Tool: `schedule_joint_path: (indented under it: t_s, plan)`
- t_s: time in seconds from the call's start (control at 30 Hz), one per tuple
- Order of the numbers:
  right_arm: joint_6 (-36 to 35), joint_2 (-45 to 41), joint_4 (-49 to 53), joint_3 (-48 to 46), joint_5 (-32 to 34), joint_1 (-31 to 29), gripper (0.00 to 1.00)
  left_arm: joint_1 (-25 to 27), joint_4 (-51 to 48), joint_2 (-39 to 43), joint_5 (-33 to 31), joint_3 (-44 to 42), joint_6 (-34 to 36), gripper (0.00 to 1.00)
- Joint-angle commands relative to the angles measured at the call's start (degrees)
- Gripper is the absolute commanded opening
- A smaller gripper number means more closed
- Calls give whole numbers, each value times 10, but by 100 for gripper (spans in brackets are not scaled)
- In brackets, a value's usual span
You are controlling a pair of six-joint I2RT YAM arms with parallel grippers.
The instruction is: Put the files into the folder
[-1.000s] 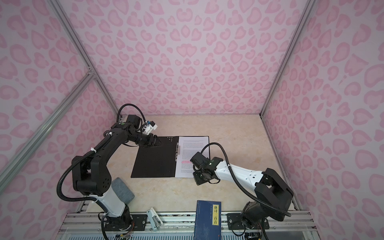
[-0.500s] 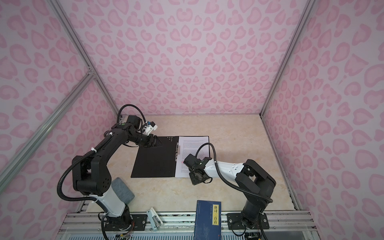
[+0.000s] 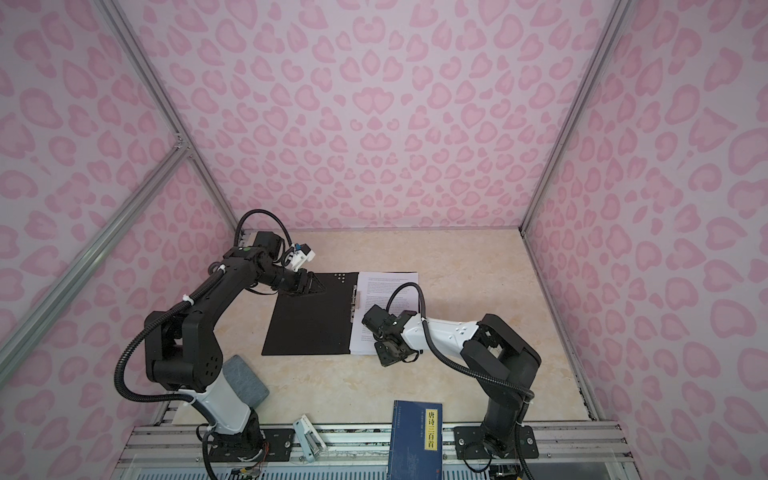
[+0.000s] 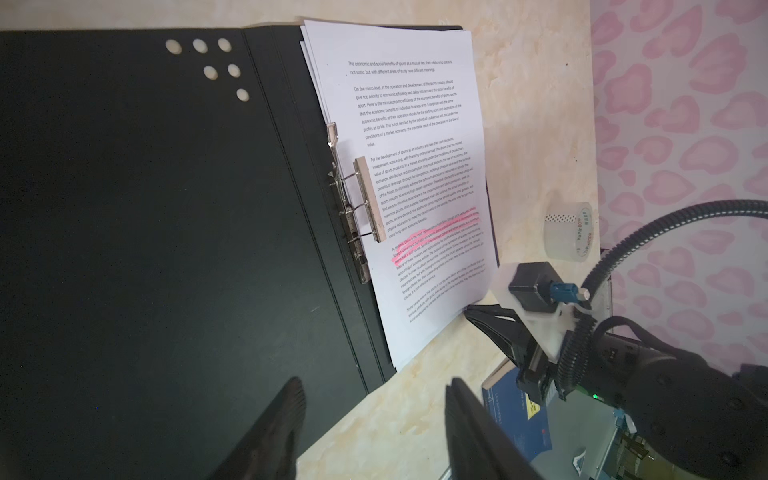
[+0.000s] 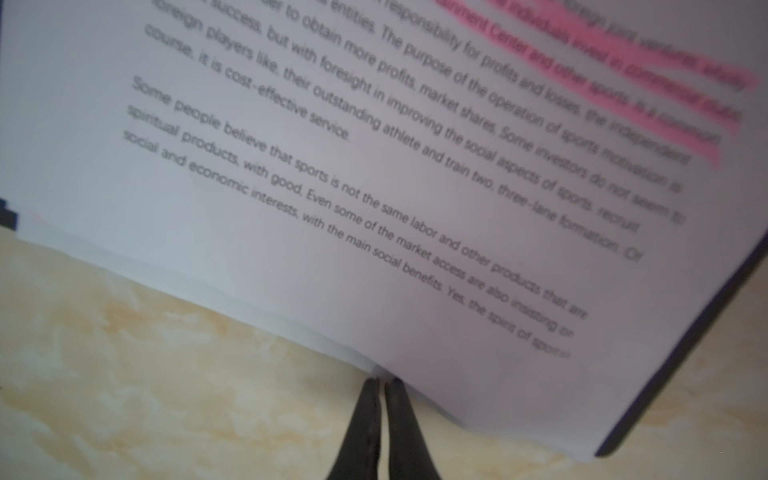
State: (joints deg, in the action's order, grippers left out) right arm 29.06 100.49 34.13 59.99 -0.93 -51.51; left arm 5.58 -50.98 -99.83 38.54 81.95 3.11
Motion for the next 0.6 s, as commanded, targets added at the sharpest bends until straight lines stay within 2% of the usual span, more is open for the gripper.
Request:
schedule_joint_path:
  t_s: [0.0,0.17,0.27,0.43,0.57]
  plan:
    - [-4,-2,10,-9,4,-4,11,0,2,0,6,-2,9,58]
    - [-7,-35,28,-6,2,-11,11,-1,4,3,1,3,12,57]
    - [-23,-64,58,32,11,4,12,1,1,4,-6,5,33,57]
    - [-84,-62,72,134,-23,102,14,30,-16,24,-69,-9,115,57]
    - [-132,10,63,244,-85,192,14,87,-28,60,-136,-65,207,60]
